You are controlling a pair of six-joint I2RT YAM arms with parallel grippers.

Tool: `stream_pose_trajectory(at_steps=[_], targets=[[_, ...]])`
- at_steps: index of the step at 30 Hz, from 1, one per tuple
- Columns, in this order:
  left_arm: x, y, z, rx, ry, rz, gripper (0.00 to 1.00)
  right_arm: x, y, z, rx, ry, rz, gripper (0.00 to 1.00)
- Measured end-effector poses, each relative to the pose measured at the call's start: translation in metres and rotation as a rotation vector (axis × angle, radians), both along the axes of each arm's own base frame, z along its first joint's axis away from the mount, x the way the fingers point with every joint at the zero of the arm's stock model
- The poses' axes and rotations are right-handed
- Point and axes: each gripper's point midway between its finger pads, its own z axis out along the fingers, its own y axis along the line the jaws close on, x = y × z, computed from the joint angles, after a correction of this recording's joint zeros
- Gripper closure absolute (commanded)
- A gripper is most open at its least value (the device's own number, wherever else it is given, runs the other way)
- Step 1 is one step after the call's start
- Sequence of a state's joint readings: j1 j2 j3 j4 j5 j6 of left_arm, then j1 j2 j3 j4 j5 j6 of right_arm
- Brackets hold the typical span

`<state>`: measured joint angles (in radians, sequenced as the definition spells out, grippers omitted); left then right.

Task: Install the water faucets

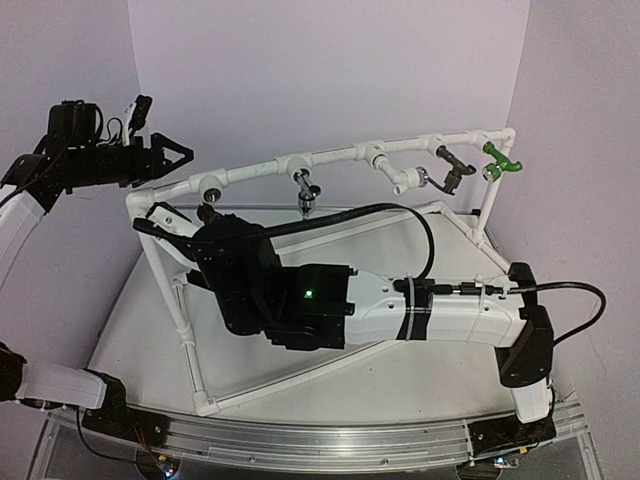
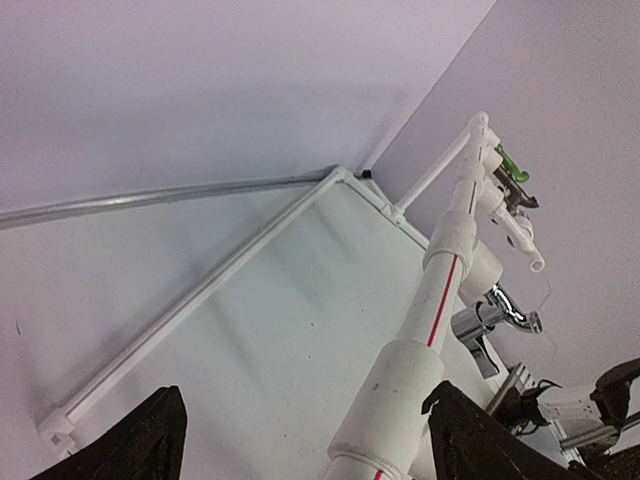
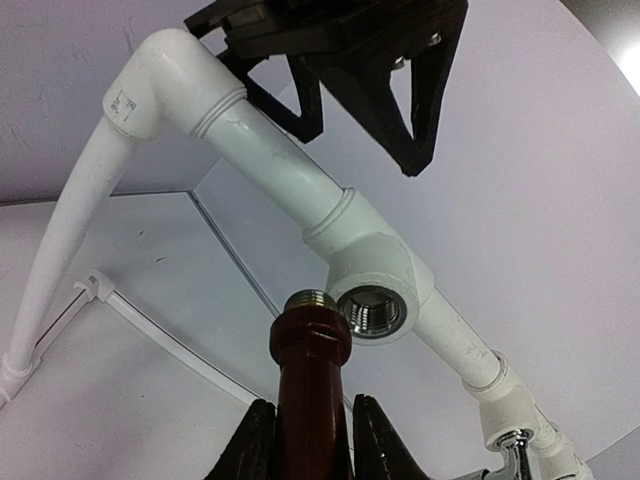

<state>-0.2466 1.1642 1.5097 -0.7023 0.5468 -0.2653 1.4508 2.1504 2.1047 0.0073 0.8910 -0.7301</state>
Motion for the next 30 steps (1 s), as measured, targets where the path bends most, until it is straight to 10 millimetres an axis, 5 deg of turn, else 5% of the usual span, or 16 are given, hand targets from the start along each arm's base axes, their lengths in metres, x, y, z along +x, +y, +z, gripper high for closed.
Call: stream_pose_trajectory(at_steps=[6,11,16,21,30], targets=[[-0.017,0.028,0.018,0.017,-0.052,0.147,0.12,0.004,-0.001,-0.010,-0.004,0.014,-0.006,1.00],[-0.049,0.051,0.013,0.028,-0.075,0.235,0.12,0.003,-0.009,-0.008,0.014,0.031,0.005,1.00],[-0.075,0.057,-0.010,0.030,-0.051,0.236,0.15,-0.002,-0.017,0.010,0.084,0.060,0.041,1.00],[-0.074,0.058,-0.033,0.047,0.001,0.242,0.17,-0.008,-0.023,0.031,0.158,0.090,0.086,1.00],[-0.079,0.059,-0.087,0.098,0.084,0.233,0.19,-0.008,-0.023,0.028,0.162,0.111,0.095,1.00]])
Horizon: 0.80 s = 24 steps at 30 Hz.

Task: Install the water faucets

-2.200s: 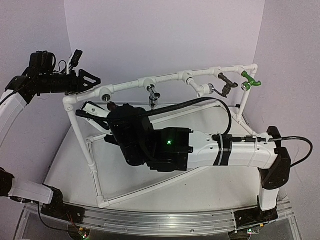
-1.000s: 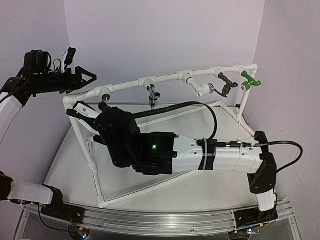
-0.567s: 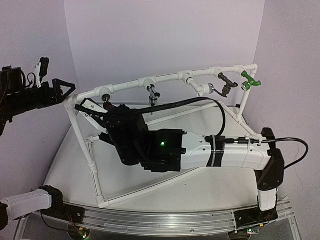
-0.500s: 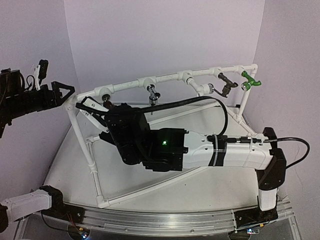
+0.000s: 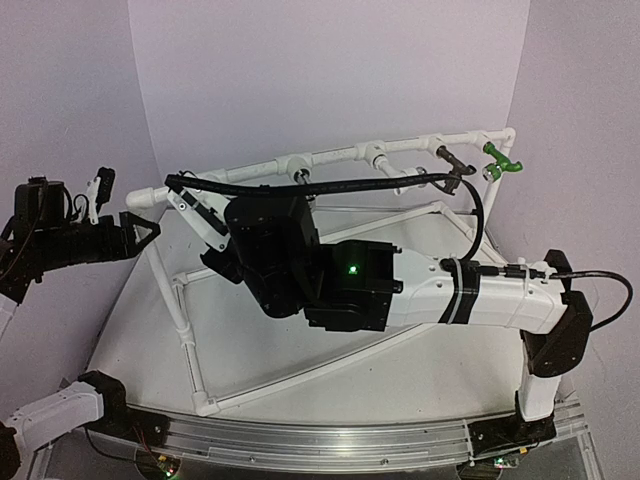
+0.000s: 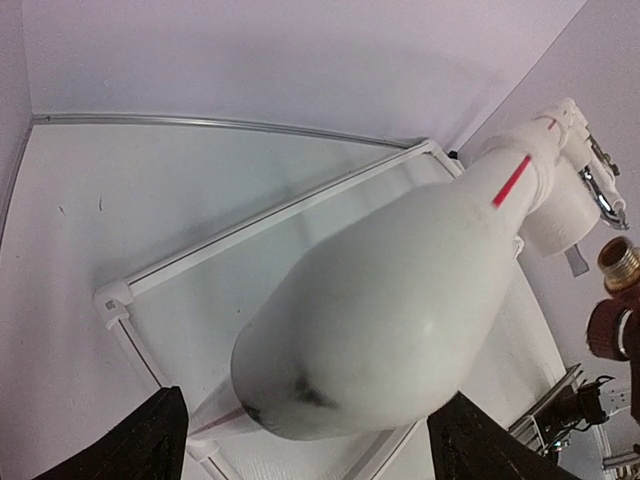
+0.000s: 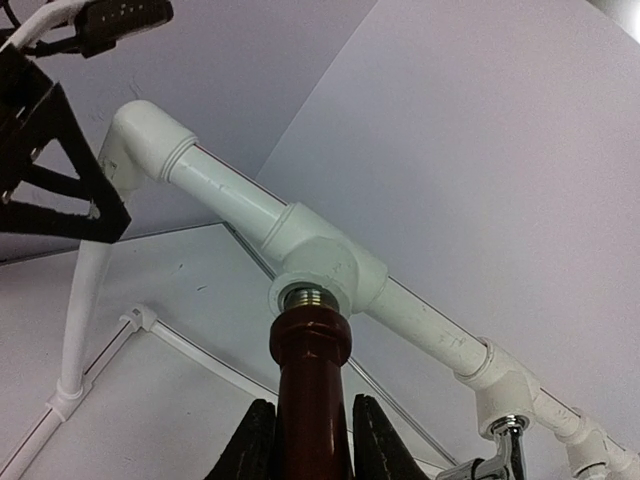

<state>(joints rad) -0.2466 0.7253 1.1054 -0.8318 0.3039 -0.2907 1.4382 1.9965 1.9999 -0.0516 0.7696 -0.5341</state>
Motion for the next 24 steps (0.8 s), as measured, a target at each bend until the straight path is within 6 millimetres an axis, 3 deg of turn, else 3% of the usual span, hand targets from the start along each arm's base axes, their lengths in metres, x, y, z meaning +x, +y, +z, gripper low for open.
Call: stream_pose_trajectory(at_steps=[5,10,24], targets=[[0.003,0.002,-0.030,0.032,0.046,0.005,0.31,0.001,0.000,-0.002,0.011,0.013,0.002,1.00],[0.014,0.001,-0.044,0.044,0.001,0.009,0.38,0.001,0.000,-0.004,0.016,0.022,-0.004,1.00],[0.021,-0.002,-0.035,0.018,-0.253,-0.008,0.60,0.008,0.002,0.000,0.053,0.030,-0.050,1.00]])
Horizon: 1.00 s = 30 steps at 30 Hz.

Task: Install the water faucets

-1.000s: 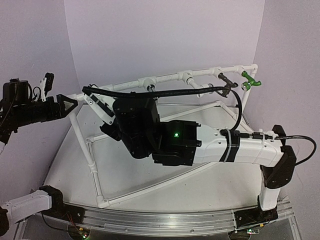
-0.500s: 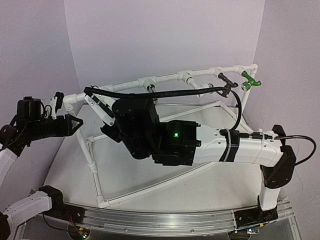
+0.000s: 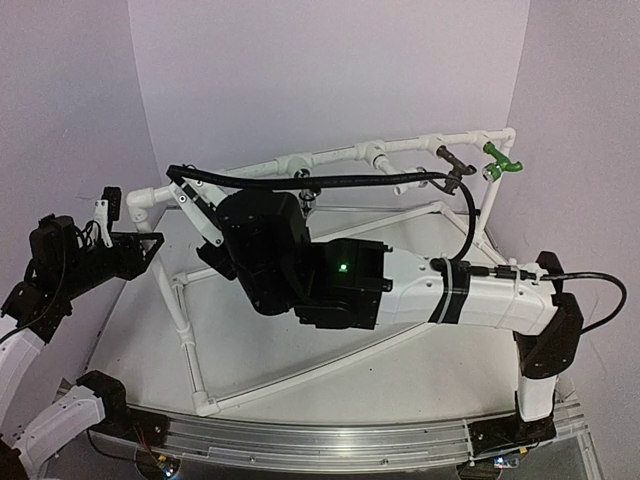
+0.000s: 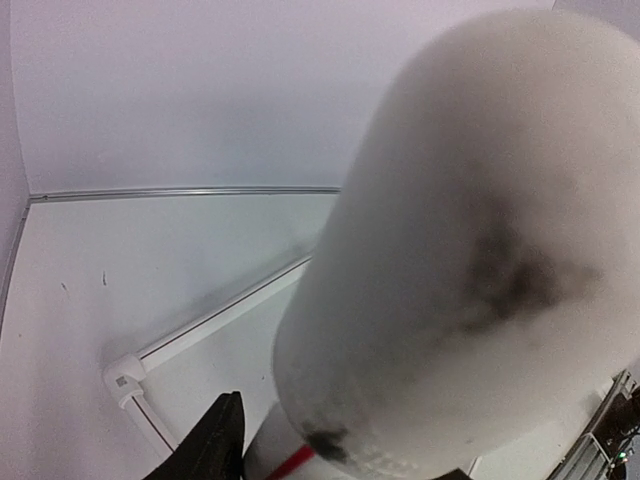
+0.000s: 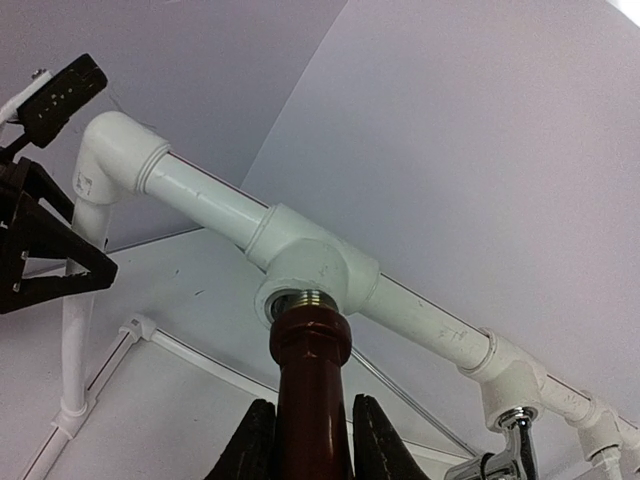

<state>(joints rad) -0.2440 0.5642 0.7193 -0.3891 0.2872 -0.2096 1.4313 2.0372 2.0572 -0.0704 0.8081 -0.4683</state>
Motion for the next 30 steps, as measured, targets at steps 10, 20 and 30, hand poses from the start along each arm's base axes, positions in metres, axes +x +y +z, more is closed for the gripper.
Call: stream_pose_trajectory(at_steps=[10,20,30], targets=[[0.006,0.001,-0.001,0.045,-0.043,-0.003,0.74,0.015,0.002,-0.013,0.001,0.023,-0.017,1.00],[0.006,0.000,-0.001,0.066,-0.067,-0.014,0.81,0.017,0.003,-0.013,0.034,0.047,-0.008,1.00],[0.010,0.000,-0.002,0.083,-0.082,-0.016,0.89,0.019,0.009,-0.008,0.107,0.101,-0.006,1.00]])
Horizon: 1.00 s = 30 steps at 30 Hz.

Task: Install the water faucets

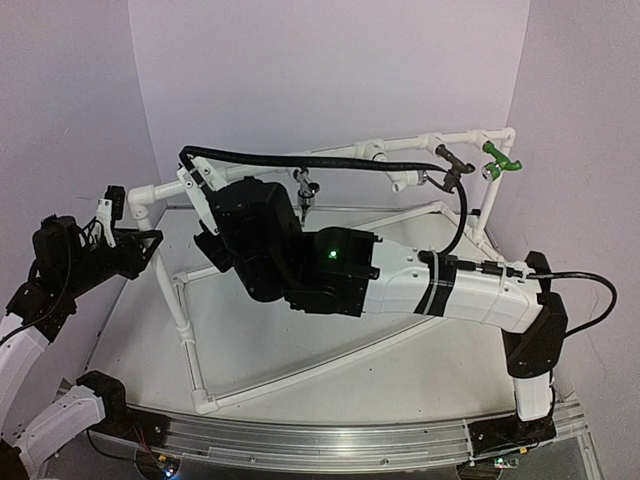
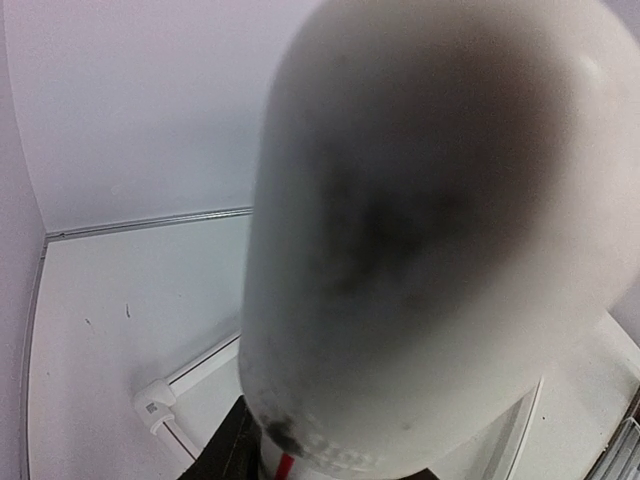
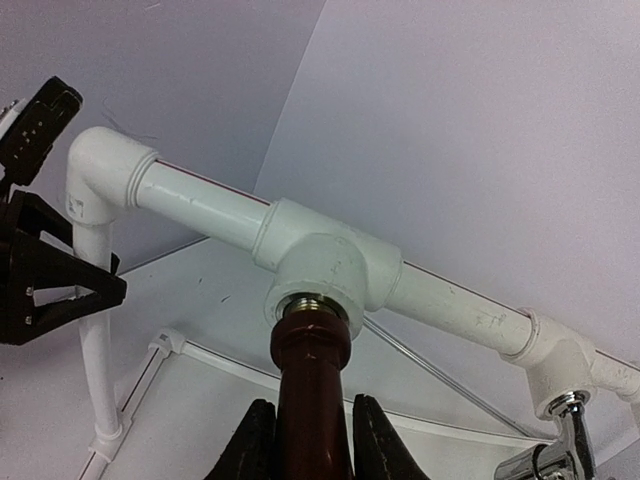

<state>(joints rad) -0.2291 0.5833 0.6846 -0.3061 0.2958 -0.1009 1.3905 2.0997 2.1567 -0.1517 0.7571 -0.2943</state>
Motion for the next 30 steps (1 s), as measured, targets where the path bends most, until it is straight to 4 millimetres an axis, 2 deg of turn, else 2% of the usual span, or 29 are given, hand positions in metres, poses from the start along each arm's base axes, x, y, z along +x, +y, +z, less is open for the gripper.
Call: stream_pose_trajectory(at_steps=[11,30], targets=[[0.004,0.001,0.000,-0.002,-0.014,0.009,0.95,0.005,0.005,-0.006,0.080,0.036,-0.070,1.00],[0.009,0.003,0.000,-0.003,-0.022,0.021,0.97,0.006,0.012,-0.004,0.212,0.063,-0.107,1.00]])
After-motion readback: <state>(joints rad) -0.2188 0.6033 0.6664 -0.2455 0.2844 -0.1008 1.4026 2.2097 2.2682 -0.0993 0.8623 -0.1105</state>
